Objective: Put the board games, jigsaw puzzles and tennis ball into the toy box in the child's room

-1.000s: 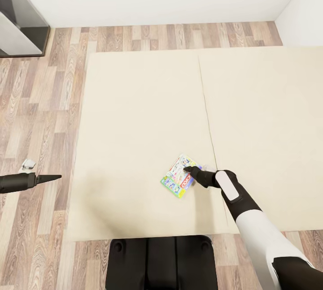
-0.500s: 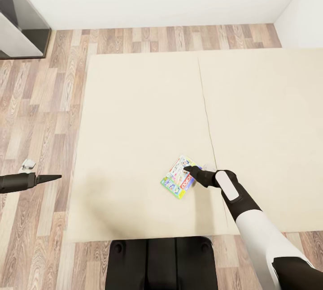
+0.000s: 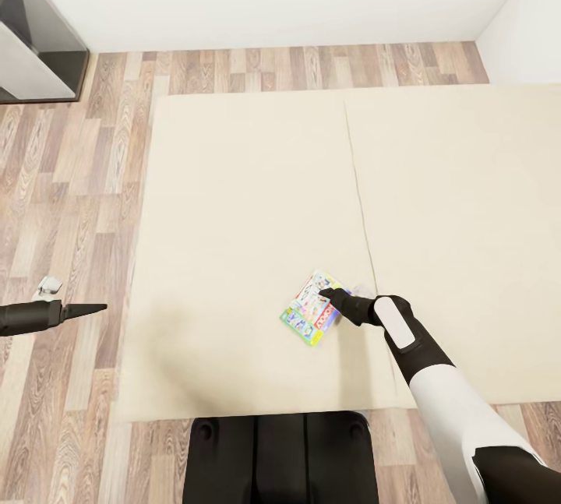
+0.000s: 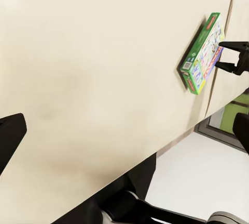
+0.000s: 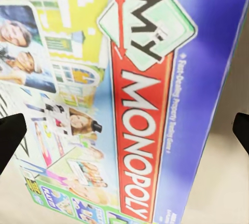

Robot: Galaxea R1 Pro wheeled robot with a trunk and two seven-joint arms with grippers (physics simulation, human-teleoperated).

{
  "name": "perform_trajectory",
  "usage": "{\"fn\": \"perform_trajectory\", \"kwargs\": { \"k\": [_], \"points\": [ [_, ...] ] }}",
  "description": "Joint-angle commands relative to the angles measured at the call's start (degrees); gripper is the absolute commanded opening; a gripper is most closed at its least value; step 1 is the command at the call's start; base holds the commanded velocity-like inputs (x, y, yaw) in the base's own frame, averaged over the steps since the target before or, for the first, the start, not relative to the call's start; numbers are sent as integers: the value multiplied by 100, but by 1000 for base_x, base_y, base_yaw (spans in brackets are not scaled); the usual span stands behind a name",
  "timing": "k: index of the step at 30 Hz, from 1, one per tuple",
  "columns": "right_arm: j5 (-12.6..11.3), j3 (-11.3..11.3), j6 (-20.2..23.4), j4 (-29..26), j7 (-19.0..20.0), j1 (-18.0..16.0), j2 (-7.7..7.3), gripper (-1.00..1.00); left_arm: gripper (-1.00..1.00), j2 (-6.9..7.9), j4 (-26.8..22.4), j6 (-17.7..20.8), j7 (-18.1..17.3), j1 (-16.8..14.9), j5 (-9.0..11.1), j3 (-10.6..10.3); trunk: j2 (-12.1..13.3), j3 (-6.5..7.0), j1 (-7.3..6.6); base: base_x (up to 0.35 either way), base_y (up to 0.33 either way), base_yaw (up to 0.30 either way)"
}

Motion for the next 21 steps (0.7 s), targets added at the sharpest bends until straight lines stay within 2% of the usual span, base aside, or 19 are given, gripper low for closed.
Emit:
{"fn": "perform_trajectory", "kwargs": {
  "k": [1, 21],
  "points": [
    [-61, 10, 9, -9, -56, -1, -2, 100, 100, -4, -3, 58, -45, -4, -61, 24, -9, -6, 3, 0, 22, 0],
    [-61, 13, -6, -9, -56, -2, -2, 100, 100, -4, -3, 61, -45, -4, -36, 24, -9, -6, 3, 0, 3, 0]
  ]
}}
